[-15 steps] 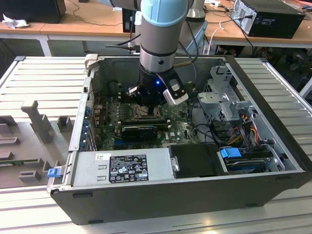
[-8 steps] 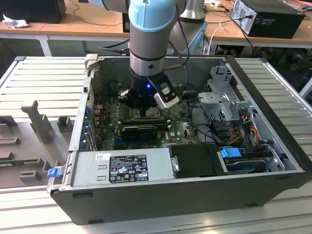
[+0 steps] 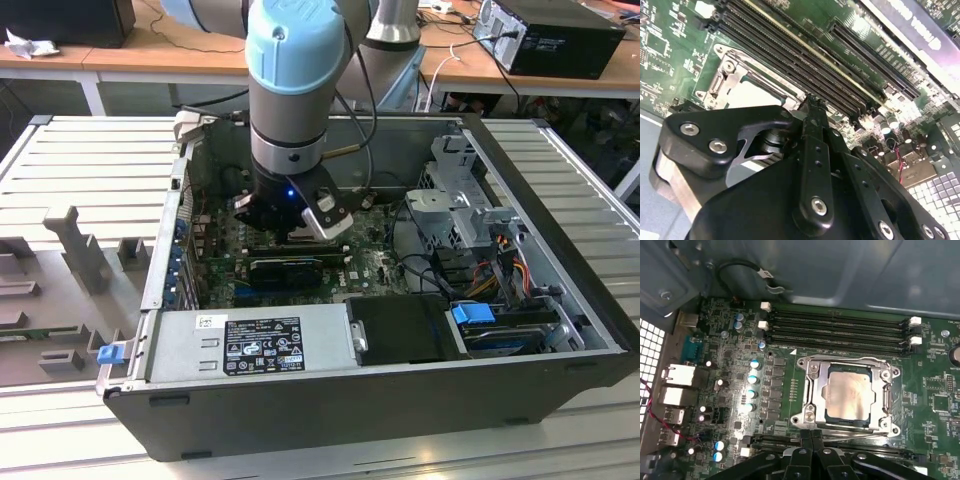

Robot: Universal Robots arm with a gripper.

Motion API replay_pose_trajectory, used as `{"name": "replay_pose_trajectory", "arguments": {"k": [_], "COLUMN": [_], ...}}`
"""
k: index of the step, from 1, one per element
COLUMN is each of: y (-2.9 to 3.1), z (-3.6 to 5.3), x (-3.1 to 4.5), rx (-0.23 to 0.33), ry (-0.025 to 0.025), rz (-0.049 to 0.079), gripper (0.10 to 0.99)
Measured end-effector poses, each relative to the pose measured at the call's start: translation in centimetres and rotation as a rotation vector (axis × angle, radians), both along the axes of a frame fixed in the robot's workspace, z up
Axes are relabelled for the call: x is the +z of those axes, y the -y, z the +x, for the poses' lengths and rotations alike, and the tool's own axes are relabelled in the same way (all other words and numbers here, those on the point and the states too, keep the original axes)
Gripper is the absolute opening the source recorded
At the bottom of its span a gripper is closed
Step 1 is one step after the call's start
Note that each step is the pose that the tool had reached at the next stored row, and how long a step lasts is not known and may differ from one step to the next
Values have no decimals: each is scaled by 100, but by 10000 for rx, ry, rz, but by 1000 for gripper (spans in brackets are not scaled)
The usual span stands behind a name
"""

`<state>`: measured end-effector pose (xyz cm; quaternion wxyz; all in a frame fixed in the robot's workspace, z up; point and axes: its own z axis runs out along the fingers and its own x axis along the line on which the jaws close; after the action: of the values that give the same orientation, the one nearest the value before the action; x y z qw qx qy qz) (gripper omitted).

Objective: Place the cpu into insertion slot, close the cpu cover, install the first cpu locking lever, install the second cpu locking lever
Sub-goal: 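Install the second cpu locking lever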

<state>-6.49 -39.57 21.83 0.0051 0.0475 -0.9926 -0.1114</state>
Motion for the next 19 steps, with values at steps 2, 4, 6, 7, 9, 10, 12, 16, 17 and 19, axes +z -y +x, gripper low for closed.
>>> {"name": "replay_pose_trajectory", "arguments": {"k": [2,4,6,7,9,10,12,16,17,19], "y": [14,25,26,26,26,24,16,5,5,5], "z": [-11,-68,-120,-121,-124,-124,-123,-125,-128,-133], "x": [-11,-63,-133,-145,-168,-174,-191,-220,-222,-229], "rx": [1,0,2,3,0,-1,1,1,1,1], "ry": [0,1,1,0,-1,0,1,1,1,2], "rz": [156,280,329,340,403,437,570,855,902,922], "gripper": [106,106,106,106,106,106,106,106,106,106]}}
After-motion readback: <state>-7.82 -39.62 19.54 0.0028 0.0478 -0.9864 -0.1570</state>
